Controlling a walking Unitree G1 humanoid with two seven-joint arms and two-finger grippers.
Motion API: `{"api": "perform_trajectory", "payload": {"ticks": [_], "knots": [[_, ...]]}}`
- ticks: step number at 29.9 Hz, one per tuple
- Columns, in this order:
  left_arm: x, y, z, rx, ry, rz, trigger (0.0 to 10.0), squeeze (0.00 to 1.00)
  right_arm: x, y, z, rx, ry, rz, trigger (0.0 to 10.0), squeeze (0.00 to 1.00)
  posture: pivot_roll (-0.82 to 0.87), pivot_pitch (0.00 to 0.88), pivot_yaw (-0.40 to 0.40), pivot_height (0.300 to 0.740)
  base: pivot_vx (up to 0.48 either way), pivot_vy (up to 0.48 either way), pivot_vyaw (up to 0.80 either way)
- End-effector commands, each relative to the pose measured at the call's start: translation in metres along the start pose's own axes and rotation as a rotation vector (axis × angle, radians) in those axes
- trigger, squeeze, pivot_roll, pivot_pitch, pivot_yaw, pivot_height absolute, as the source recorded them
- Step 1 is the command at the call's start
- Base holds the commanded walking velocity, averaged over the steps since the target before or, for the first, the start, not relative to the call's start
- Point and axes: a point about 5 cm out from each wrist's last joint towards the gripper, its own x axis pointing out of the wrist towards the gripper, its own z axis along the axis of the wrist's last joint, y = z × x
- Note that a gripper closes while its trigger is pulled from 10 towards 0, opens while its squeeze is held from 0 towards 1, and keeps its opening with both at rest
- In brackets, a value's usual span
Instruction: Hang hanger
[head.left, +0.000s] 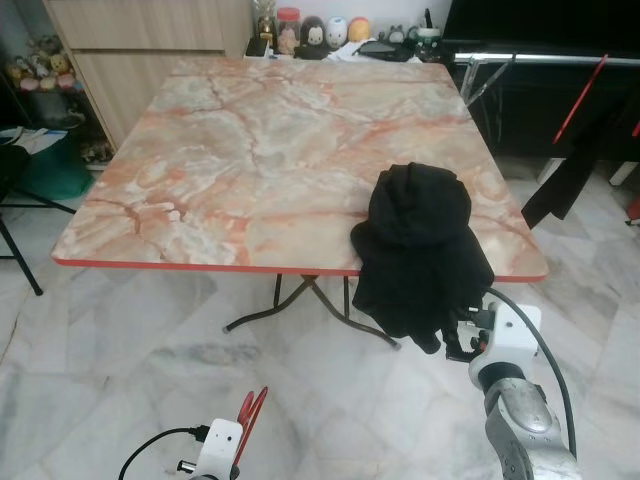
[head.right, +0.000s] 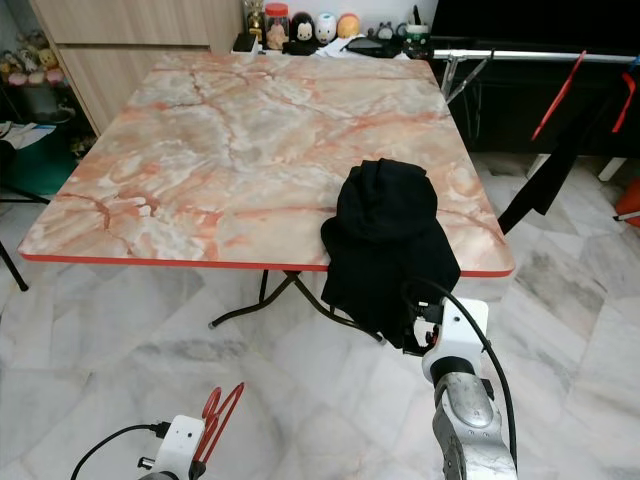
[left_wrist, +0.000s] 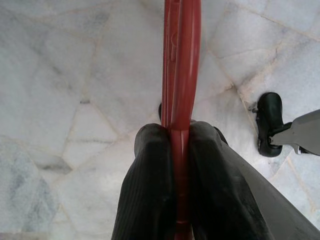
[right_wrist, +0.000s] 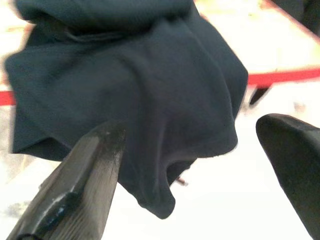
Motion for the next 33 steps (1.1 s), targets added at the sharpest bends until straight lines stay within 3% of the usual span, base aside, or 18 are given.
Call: {"api": "perform_trajectory", "payload": {"ticks": [1,4,7,18,21,23,25,26,27,28,30,31,33], "knots": [[0.0,-0.008,-0.006,0.001,0.026,-0.032,10.0,0.0,-0.007,0.001,-0.001,-0.026,-0.006,0.002,10.0,0.0,0.03,0.062,-0.048,0.74,0.0,0.0,0.0],[0.0,-0.008,-0.006,0.001,0.026,-0.032,10.0,0.0,-0.015,-0.007,-0.038,-0.081,0.212,-0.069,10.0,0.0,0.03,0.063,-0.045,0.74,0.0,0.0,0.0],[0.0,-0.009,-0.005,0.003,0.025,-0.034,10.0,0.0,-0.018,-0.001,-0.081,-0.017,0.419,-0.033,10.0,0.0,0.03,0.06,-0.045,0.74,0.0,0.0,0.0],[0.0,-0.01,-0.003,0.033,0.012,-0.046,10.0,0.0,0.003,0.014,-0.112,-0.075,0.492,0.064,10.0,0.0,0.05,0.064,-0.044,0.74,0.0,0.0,0.0],[0.0,-0.01,0.001,0.099,-0.009,-0.066,10.0,0.0,0.014,0.019,-0.102,-0.077,0.433,0.16,10.0,0.0,0.04,0.067,-0.042,0.74,0.0,0.0,0.0],[0.0,-0.011,0.004,0.16,-0.025,-0.1,10.0,0.0,0.017,0.025,-0.097,-0.131,0.408,0.274,10.0,0.0,0.04,0.067,-0.041,0.74,0.0,0.0,0.0],[0.0,-0.011,0.004,0.173,-0.027,-0.106,10.0,0.0,0.017,0.026,-0.097,-0.142,0.405,0.293,10.0,0.0,0.04,0.067,-0.041,0.74,0.0,0.0,0.0],[0.0,-0.014,0.01,0.306,-0.051,-0.148,10.0,0.0,0.015,0.027,-0.1,-0.246,0.409,0.403,10.0,0.0,0.05,0.065,-0.04,0.74,0.0,0.0,0.0],[0.001,-0.016,0.012,0.367,-0.06,-0.166,10.0,0.0,0.014,0.026,-0.102,-0.282,0.416,0.443,10.0,0.0,0.05,0.065,-0.04,0.74,0.0,0.0,0.0],[0.001,-0.016,0.012,0.367,-0.06,-0.166,10.0,0.0,0.014,0.026,-0.102,-0.282,0.416,0.443,10.0,0.0,0.05,0.065,-0.04,0.74,0.0,0.0,0.0],[0.001,-0.019,0.016,0.524,-0.083,-0.194,10.0,0.0,0.012,0.024,-0.101,-0.346,0.406,0.537,10.0,0.0,0.05,0.065,-0.04,0.74,0.0,0.0,0.0],[0.001,-0.019,0.016,0.524,-0.083,-0.194,10.0,0.0,0.012,0.024,-0.101,-0.346,0.406,0.537,10.0,0.0,0.05,0.065,-0.04,0.74,0.0,0.0,0.0],[0.0,-0.021,0.019,0.62,-0.105,-0.207,10.0,0.0,0.011,0.023,-0.098,-0.406,0.385,0.636,10.0,0.0,0.04,0.06,-0.038,0.74,0.0,0.0,0.0]]}}
